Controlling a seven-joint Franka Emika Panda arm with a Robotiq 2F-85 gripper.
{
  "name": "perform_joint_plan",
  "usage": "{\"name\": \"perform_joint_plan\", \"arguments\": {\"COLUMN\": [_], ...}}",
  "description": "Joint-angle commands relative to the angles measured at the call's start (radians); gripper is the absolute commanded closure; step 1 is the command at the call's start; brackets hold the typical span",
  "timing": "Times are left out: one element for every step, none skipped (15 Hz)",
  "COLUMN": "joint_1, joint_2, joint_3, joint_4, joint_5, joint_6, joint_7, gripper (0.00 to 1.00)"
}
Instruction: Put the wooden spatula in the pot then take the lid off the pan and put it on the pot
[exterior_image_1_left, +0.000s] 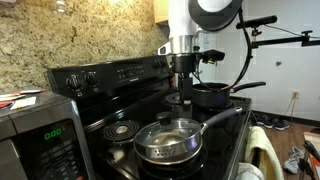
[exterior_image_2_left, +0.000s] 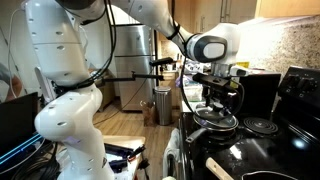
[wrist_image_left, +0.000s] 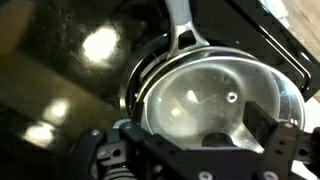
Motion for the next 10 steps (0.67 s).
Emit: {"name": "perform_joint_plan", "arguments": {"joint_1": [-0.005, -0.008, -0.010, -0.011, -0.013, -0.013, -0.013, -0.012, -0.012, -0.012], "joint_2": [0.093, 0.112, 0.129, 0.145, 0.158, 0.171, 0.184, 0.192, 0.198, 0.202], "joint_3": [0.019, 0.025, 0.032, 0.039, 0.045, 0.052, 0.059, 0.064, 0.069, 0.074], "joint_4": [0.080, 0.103, 0.126, 0.149, 0.167, 0.186, 0.205, 0.217, 0.228, 0.234], "joint_5": [0.016, 0.007, -0.003, -0.001, -0.002, 0.002, 0.002, -0.002, -0.003, -0.003], "joint_6": [0.018, 0.006, -0.004, -0.011, -0.011, -0.018, -0.026, -0.030, -0.041, -0.047], "joint_7": [-0.193, -0.237, -0.272, -0.311, -0.339, -0.368, -0.393, -0.410, -0.422, -0.432], "gripper": [0.00, 0.00, 0.00, 0.00, 0.00, 0.00, 0.00, 0.00, 0.00, 0.00]}}
